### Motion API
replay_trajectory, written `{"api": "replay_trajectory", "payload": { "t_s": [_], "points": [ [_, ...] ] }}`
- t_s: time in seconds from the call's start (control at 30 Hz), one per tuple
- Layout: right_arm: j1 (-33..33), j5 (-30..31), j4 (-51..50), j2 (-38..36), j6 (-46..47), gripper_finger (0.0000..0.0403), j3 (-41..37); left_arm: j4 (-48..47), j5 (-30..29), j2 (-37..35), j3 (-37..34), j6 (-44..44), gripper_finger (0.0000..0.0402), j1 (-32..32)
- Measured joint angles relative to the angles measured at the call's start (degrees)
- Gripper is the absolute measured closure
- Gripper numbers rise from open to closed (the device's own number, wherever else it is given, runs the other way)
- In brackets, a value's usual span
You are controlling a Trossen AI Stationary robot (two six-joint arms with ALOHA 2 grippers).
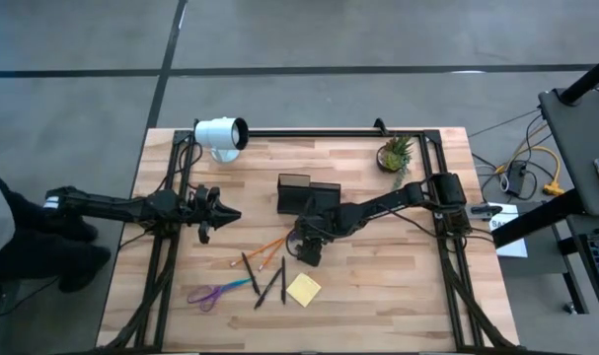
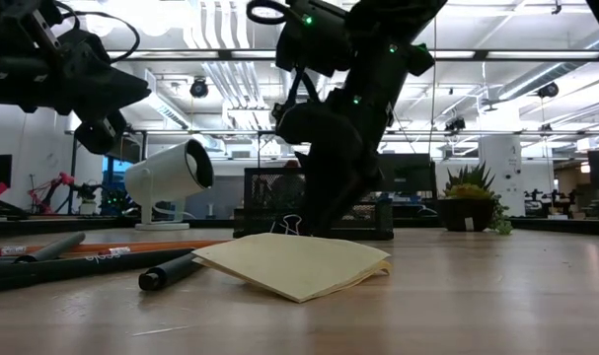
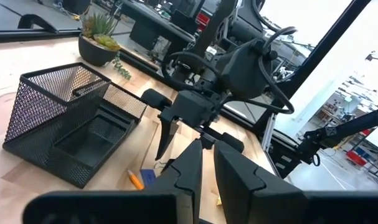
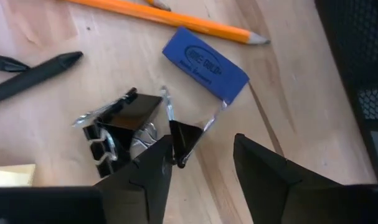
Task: Pick and place office supplies into organizer
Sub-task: Put the top black binder clip into the black desk organizer
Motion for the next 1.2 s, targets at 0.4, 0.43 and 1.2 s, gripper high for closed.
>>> {"api": "replay_trajectory", "payload": {
  "t_s": [0.4,0.43,1.2],
  "points": [
    [-1.25,0.59,2.34,0.00,-1.89,0.0332,-0.03,0.02,-1.32,0.17,0.00,-0.11,0.0375,0.02],
    [-1.33,0.83,2.62,0.00,-1.92,0.0337,-0.03,0.06,-1.32,0.17,0.00,-0.12,0.0375,0.02],
    [-1.98,11.27,-2.57,-1.26,-1.50,0.0393,11.54,0.45,-1.30,0.35,0.00,-0.44,0.0375,0.02]
  ]
}}
